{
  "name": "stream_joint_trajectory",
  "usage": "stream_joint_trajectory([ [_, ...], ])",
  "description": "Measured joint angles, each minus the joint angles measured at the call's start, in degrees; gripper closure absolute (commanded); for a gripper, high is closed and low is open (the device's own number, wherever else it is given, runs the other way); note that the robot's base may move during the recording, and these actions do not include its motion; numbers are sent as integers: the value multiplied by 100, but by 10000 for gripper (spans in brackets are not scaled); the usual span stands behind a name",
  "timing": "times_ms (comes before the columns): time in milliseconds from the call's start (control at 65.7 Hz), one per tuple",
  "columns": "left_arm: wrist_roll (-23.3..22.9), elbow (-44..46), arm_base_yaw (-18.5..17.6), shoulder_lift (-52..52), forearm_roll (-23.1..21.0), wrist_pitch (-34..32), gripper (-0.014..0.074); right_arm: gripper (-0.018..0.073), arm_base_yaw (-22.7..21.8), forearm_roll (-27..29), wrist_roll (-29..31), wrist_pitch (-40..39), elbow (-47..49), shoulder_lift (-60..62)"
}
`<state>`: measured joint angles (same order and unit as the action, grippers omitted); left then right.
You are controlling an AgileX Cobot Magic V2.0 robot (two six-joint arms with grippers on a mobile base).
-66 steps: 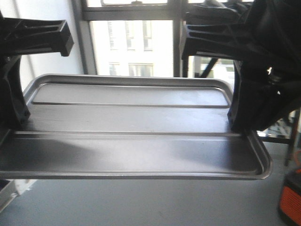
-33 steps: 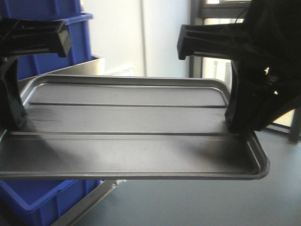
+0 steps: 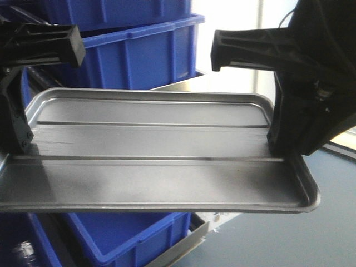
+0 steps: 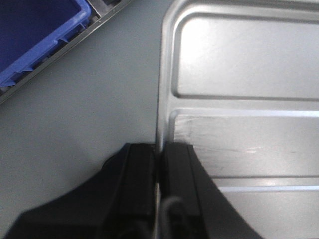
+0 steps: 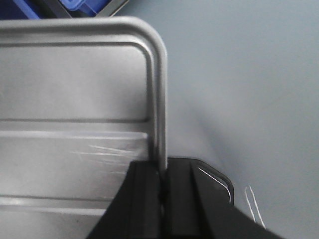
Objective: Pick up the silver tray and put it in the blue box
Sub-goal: 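Hold the tray level in both grippers while the base drives to the crates, then lower the held tray down into the empty blue crate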
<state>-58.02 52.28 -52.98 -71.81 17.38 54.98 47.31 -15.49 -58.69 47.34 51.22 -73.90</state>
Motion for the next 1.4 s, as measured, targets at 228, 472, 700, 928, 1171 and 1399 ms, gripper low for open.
stream_joint_trajectory([
  [228, 0, 0, 0, 0, 0, 0, 603, 502, 0, 0, 0, 8, 0, 0],
  [472, 0, 0, 0, 0, 0, 0, 603, 502, 0, 0, 0, 8, 0, 0],
  [700, 0, 0, 0, 0, 0, 0, 603, 502, 0, 0, 0, 8, 0, 0],
  [928, 0, 0, 0, 0, 0, 0, 604, 502, 0, 0, 0, 8, 0, 0],
  [1171, 0, 0, 0, 0, 0, 10, 603, 502, 0, 0, 0, -2, 0, 0],
  [1399, 0, 0, 0, 0, 0, 10, 603, 502, 0, 0, 0, -2, 0, 0],
])
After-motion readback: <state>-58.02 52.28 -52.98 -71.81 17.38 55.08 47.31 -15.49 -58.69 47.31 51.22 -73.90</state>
